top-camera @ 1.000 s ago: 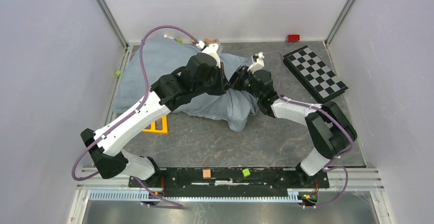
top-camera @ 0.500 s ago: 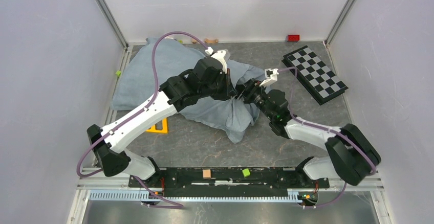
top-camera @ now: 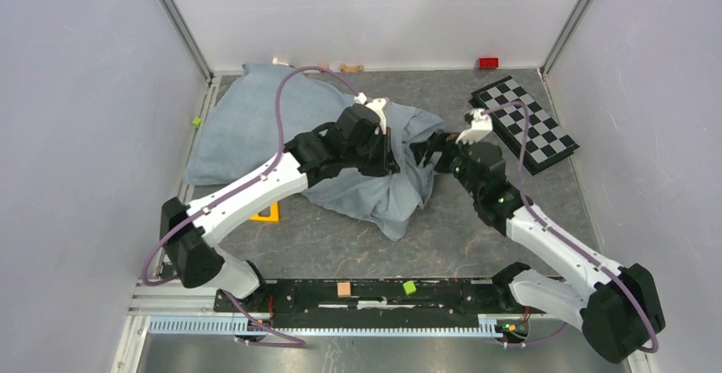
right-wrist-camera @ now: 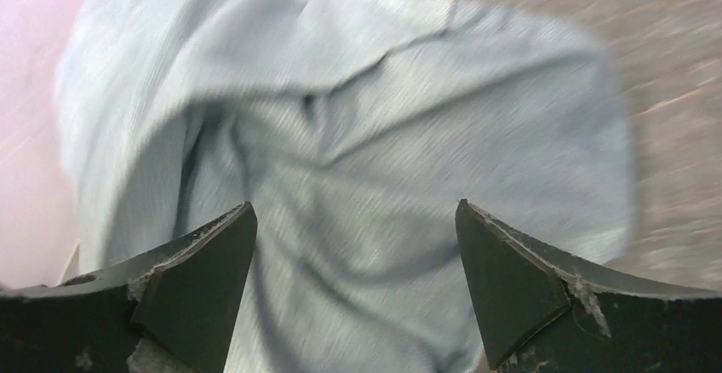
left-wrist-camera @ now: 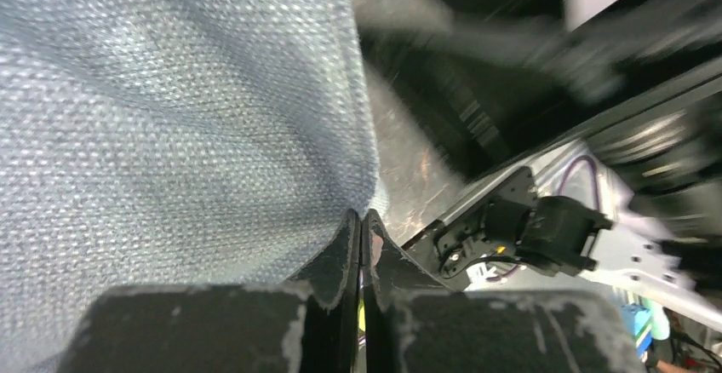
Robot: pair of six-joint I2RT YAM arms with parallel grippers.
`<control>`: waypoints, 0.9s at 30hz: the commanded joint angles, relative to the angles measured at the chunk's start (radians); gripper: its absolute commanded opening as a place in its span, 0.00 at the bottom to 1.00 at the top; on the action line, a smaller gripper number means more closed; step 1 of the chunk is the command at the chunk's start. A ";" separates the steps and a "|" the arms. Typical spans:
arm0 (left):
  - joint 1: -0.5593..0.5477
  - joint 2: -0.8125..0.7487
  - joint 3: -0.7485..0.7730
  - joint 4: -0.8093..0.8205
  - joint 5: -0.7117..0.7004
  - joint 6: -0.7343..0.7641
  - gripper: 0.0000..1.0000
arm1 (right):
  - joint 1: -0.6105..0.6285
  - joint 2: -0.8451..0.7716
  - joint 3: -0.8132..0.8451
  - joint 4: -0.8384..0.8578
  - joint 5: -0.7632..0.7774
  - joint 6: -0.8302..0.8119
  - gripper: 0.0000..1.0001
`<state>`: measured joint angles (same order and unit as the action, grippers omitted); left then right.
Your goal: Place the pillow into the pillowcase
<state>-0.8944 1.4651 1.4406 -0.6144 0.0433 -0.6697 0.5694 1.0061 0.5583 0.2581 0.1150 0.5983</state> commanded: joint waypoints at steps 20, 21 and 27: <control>0.151 0.177 -0.221 -0.096 -0.117 0.054 0.02 | -0.212 0.543 0.312 -0.131 -0.341 -0.356 0.29; 0.185 0.184 -0.206 -0.106 -0.118 0.070 0.02 | -0.234 0.503 0.255 -0.118 -0.323 -0.317 0.22; 0.251 0.230 -0.052 -0.162 -0.148 0.128 0.02 | -0.316 0.397 0.160 -0.116 -0.347 -0.237 0.34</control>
<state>-0.6987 1.6478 1.2865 -0.7498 0.0544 -0.6285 0.2955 1.4197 0.7387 0.2203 -0.2356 0.3363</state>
